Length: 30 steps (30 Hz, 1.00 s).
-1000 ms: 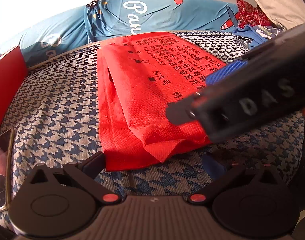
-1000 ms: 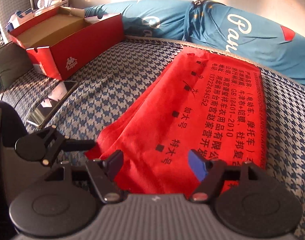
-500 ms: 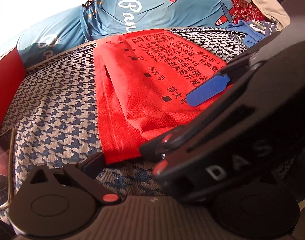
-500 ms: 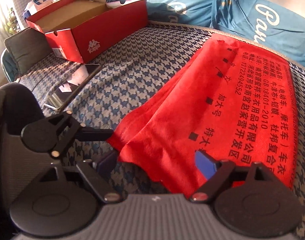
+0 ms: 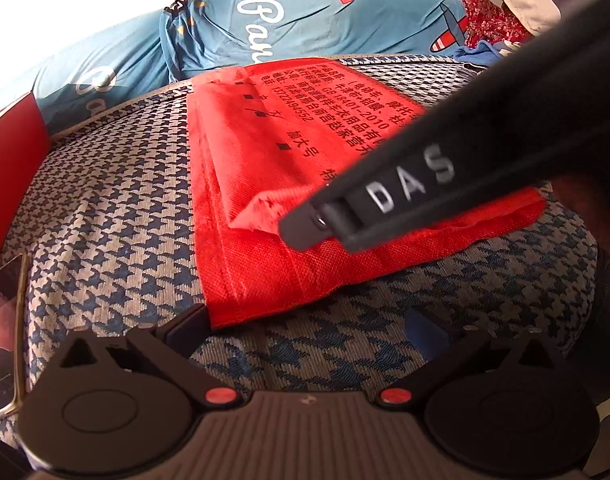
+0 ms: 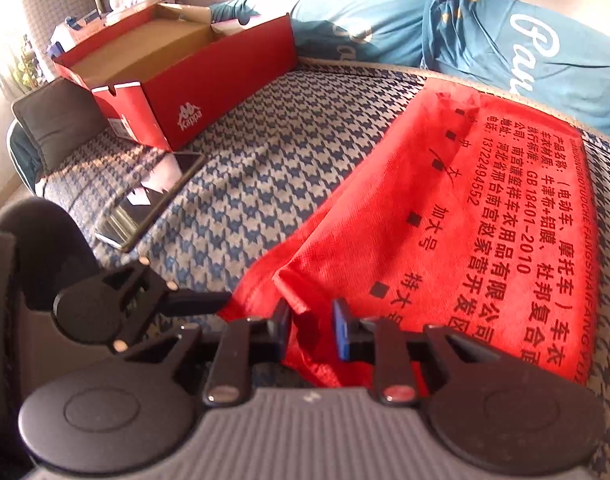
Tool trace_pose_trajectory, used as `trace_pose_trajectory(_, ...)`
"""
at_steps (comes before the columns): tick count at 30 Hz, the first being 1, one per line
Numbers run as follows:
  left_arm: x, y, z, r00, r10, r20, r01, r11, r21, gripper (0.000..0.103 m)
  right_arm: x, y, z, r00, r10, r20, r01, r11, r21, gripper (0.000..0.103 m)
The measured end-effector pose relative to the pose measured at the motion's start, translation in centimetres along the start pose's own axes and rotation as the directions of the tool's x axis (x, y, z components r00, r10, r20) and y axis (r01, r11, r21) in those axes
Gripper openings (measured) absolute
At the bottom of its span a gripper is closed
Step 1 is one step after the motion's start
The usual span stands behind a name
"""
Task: Fold shopping bag
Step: 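Press the refolded bag flat with the right gripper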
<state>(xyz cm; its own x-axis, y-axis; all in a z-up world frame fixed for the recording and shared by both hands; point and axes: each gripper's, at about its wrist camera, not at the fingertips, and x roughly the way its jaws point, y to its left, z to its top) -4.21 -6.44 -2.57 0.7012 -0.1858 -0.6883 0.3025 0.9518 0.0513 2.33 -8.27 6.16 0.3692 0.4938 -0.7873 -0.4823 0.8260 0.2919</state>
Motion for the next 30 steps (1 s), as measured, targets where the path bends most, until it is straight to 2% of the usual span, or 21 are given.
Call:
trace_pose_trajectory(4, 0.1, 0.0, 0.0, 1.000, 0.001, 0.000, -0.001, 1.000, 0.000, 0.103, 0.0, -0.1, 0.9, 0.999, 0.039, 0.024, -0.040, 0.999, 0.021, 0.020)
trace_pose_trajectory(7, 0.1, 0.0, 0.0, 1.000, 0.001, 0.000, -0.001, 1.000, 0.000, 0.103, 0.3, 0.4, 1.7, 0.998, 0.058, 0.029, -0.058, 0.998, -0.006, 0.020)
trace_pose_trajectory(17, 0.5, 0.2, 0.0, 1.000, 0.000, 0.000, 0.000, 1.000, -0.003, 0.103, 4.4, 0.5, 1.4, 0.995, 0.085, -0.048, -0.087, 0.996, -0.027, 0.022)
trace_pose_trajectory(27, 0.6, 0.6, 0.1, 1.000, 0.000, 0.000, 0.000, 1.000, -0.005, 0.103, 5.1, 0.8, 0.6, 0.993, 0.101, -0.053, -0.103, 0.994, -0.037, 0.035)
trace_pose_trajectory(30, 0.1, -0.6, -0.8, 1.000, 0.001, 0.000, -0.001, 1.000, 0.002, 0.103, 5.0, 0.8, 0.6, 0.992, 0.120, -0.050, -0.121, 0.993, -0.018, 0.042)
